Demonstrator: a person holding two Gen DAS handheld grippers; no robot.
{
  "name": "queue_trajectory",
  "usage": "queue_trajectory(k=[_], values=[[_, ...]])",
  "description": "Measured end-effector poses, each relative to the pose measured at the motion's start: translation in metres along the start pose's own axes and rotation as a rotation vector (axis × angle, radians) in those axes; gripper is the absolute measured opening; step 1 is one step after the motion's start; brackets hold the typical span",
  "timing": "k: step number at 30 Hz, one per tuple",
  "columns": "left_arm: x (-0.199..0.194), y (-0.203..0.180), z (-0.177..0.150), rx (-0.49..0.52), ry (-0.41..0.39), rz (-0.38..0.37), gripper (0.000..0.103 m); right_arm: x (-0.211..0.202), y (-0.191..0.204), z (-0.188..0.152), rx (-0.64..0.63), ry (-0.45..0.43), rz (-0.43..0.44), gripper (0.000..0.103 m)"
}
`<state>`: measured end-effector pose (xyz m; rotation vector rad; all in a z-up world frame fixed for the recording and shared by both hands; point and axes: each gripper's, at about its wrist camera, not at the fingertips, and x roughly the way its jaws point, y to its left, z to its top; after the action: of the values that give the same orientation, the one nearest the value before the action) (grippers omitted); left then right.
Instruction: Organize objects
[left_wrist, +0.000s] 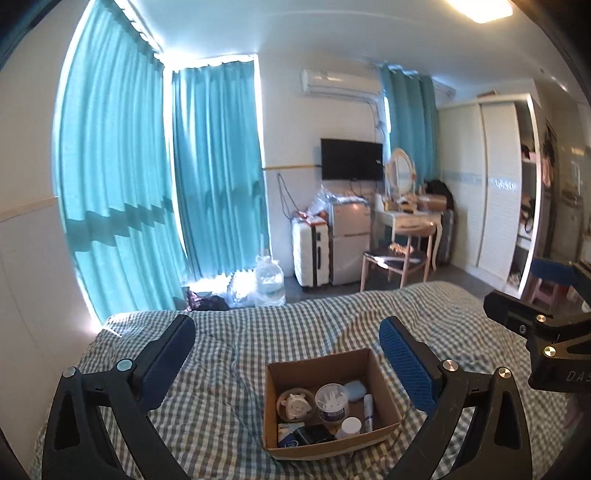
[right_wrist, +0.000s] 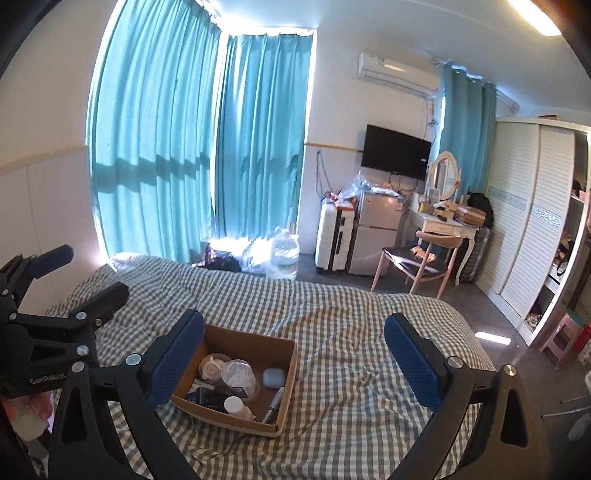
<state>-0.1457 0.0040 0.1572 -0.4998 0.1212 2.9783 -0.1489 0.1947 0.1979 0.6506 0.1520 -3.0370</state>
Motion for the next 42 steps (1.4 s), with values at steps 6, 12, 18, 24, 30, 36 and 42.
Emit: queue_trajectory(k=[6,12,18,24,30,36,42], values=[[-0.055,0.002,-0.014,-0.024,-0.078,-0.009,0.103,-0.047,-0.006,-0.025,0.037,-0.051,0.019,0.101],[-0.081,0.007,-0.04,-0.077,-0.119,0.026,0.103,-0.062,-0.003,-0.069,0.088,-0.069,0.061,0.101],[-0.075,0.018,-0.085,-0.133,-0.099,0.085,0.103,-0.059,0.008,-0.114,0.083,-0.162,0.059,0.102],[-0.051,0.017,-0.13,-0.108,-0.037,0.131,0.103,-0.044,0.024,-0.158,0.05,-0.222,-0.003,0.102],[-0.046,0.011,-0.15,-0.103,-0.013,0.106,0.103,-0.036,0.026,-0.176,0.04,-0.234,-0.034,0.102],[-0.053,0.012,-0.148,-0.125,-0.011,0.079,0.103,-0.028,0.023,-0.187,0.048,-0.205,-0.019,0.102],[-0.055,0.01,-0.149,-0.121,-0.01,0.082,0.103,-0.025,0.025,-0.192,0.05,-0.182,-0.015,0.102]])
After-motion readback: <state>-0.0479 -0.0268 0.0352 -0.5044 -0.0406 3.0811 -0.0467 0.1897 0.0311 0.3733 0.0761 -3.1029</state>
